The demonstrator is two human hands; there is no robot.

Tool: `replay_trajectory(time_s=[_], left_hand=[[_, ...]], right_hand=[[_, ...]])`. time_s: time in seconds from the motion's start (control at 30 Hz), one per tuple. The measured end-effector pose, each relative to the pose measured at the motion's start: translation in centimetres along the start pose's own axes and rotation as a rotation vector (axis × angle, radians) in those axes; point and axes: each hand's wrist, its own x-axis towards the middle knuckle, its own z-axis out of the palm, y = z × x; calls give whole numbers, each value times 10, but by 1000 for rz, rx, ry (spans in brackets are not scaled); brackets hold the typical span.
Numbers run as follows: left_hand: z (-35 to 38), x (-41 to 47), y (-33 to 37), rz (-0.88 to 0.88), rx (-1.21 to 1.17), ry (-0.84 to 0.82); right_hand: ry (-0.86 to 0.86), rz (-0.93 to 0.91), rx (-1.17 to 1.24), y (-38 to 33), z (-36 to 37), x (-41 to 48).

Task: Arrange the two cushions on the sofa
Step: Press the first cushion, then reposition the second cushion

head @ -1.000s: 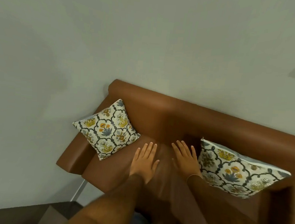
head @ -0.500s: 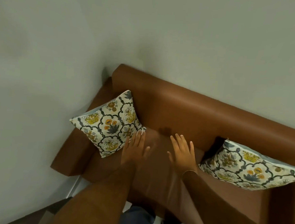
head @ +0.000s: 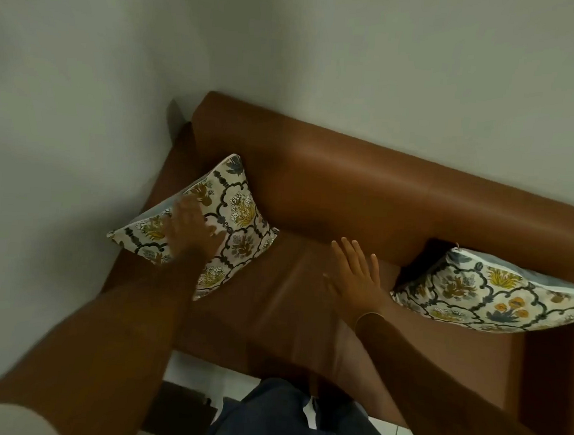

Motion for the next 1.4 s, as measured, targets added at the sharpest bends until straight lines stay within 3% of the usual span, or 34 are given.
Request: replay_trajectory(time_s=[0.2,0.3,0.47,0.6,0.83,1.23,1.4], left_hand=[[-1,34,-64,-144,-26,-203],[1,31,-53,-66,115,-236],[5,-1,-14,131,73,-373],[6,-29,30,349,374,-346],[-29,-23,71,622,384,-182],[-34,13,149,904,547,-199],[-27,28,152,870,441,-236]], right_hand=[[-48,71,48,38,24,-27],[-113,124,38,54,40,-52],[-215,54,0,40,47,-81],[-227,-53,-7,22,39,-91],[-241,61,-6,33,45,-107],[-295,342,23,81,53,-174],[-298,370,41,82,60,-196]])
